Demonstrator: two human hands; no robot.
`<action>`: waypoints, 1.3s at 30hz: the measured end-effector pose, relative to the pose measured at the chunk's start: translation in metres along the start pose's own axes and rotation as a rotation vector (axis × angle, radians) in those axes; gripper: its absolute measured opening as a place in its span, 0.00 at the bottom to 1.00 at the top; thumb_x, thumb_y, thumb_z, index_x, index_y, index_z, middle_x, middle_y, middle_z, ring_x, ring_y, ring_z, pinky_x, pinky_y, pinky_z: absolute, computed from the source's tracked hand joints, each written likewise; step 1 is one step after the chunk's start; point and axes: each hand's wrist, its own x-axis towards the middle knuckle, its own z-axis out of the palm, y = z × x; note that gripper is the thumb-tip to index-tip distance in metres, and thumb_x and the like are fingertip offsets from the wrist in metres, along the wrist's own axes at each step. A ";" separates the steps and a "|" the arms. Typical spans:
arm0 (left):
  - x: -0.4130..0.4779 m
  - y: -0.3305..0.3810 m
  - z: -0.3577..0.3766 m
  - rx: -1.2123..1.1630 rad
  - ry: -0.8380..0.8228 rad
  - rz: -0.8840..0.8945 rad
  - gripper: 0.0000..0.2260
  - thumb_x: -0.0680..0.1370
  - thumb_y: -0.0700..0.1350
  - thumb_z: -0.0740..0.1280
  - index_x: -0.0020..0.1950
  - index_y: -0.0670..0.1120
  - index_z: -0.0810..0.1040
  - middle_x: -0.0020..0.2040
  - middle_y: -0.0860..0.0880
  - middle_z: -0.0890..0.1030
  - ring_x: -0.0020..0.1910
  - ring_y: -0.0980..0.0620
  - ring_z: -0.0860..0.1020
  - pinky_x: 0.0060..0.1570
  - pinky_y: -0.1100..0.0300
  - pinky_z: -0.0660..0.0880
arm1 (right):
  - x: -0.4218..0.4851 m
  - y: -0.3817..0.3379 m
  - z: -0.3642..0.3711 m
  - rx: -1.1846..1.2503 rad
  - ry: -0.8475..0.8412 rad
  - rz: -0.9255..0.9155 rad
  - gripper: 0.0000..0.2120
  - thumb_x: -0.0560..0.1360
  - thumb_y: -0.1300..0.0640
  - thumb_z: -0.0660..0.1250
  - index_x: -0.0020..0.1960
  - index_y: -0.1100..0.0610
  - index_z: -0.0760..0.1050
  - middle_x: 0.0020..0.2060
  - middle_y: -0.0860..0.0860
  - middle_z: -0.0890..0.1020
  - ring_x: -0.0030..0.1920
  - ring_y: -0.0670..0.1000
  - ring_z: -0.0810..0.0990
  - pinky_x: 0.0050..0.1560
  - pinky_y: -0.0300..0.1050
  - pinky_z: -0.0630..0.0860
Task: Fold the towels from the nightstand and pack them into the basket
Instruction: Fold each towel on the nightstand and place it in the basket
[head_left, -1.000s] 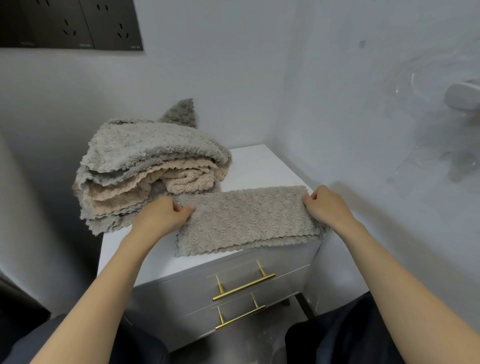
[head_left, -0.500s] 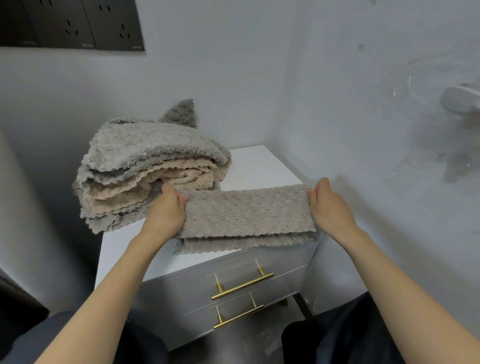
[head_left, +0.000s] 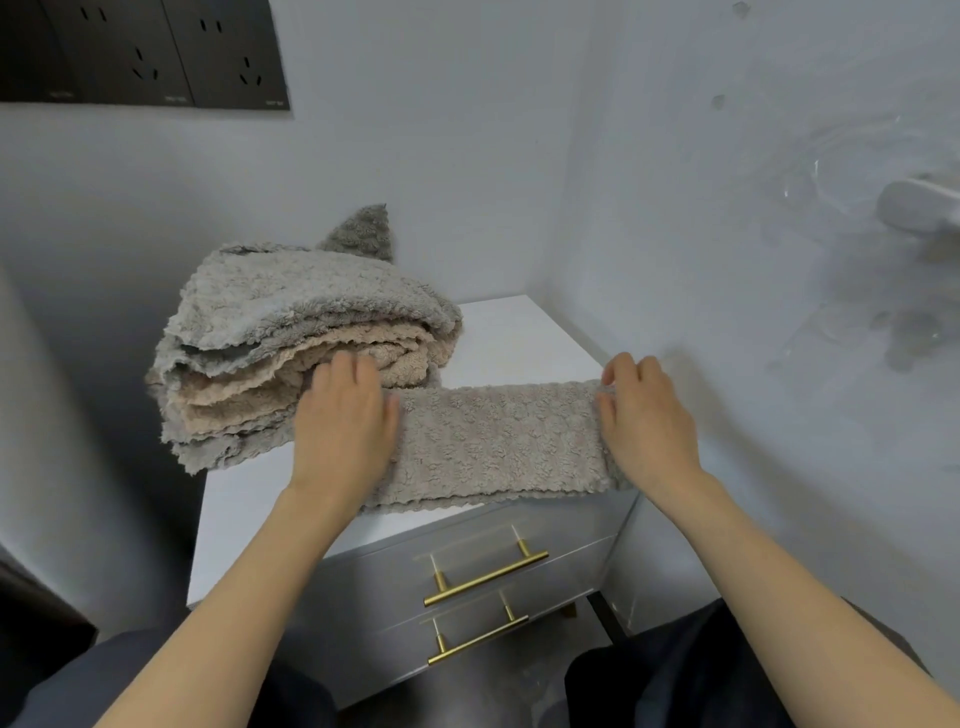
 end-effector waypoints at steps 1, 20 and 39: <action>0.000 0.007 0.001 -0.052 0.021 0.063 0.13 0.81 0.48 0.59 0.61 0.41 0.72 0.56 0.44 0.73 0.53 0.45 0.73 0.48 0.53 0.72 | -0.001 -0.008 0.002 0.044 0.006 -0.052 0.09 0.80 0.57 0.57 0.57 0.60 0.71 0.52 0.56 0.72 0.53 0.57 0.71 0.42 0.48 0.68; -0.010 0.041 0.050 -0.149 -0.410 0.118 0.24 0.83 0.54 0.41 0.79 0.49 0.47 0.79 0.53 0.47 0.77 0.54 0.43 0.73 0.54 0.37 | -0.012 -0.049 0.055 0.015 -0.394 -0.246 0.24 0.83 0.46 0.39 0.78 0.46 0.45 0.78 0.46 0.47 0.77 0.48 0.43 0.74 0.48 0.36; -0.012 0.011 0.017 -0.155 -0.308 0.118 0.24 0.83 0.53 0.48 0.75 0.41 0.61 0.73 0.44 0.66 0.72 0.47 0.63 0.71 0.56 0.55 | -0.008 -0.001 0.006 0.093 -0.175 0.014 0.19 0.79 0.52 0.59 0.70 0.53 0.68 0.67 0.54 0.69 0.66 0.56 0.60 0.62 0.50 0.65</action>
